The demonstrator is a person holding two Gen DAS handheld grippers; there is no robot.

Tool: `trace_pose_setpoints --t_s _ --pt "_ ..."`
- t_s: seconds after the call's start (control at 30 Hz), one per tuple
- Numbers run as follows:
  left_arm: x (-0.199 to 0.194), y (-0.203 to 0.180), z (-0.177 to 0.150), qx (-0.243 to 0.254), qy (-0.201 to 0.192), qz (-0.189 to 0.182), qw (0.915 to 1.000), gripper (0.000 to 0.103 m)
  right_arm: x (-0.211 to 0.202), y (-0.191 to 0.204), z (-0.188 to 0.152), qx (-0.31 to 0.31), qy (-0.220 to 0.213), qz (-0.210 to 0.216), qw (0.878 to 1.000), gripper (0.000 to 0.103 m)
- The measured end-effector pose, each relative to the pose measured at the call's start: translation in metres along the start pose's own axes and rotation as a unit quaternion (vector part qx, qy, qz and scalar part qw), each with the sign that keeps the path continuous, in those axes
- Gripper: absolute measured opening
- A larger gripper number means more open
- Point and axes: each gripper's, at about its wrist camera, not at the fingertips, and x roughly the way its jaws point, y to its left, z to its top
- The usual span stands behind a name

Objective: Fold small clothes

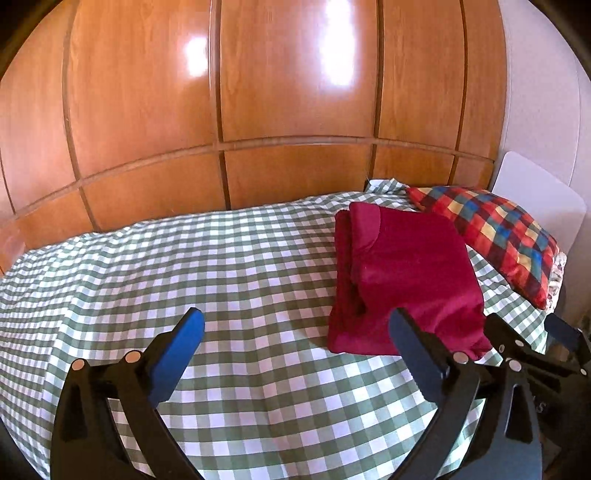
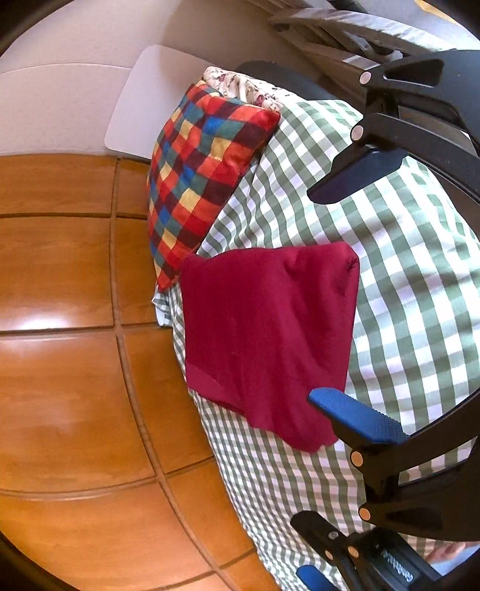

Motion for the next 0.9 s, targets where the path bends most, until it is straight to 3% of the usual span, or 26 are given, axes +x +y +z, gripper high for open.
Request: trace_pose_setpoints --t_s 0.43,0.9 --pt "0.000 -0.005 -0.009 -0.006 0.015 0.026 0.9995 0.100 -0.006 -0.003 -0.005 -0.011 -0.016 -0.018 1.000 0.099" --pt "-0.007 -0.017 -0.009 0.005 0.012 0.014 0.9998 0.100 0.000 -0.018 -0.006 0.008 -0.009 -0.019 1.000 0.099"
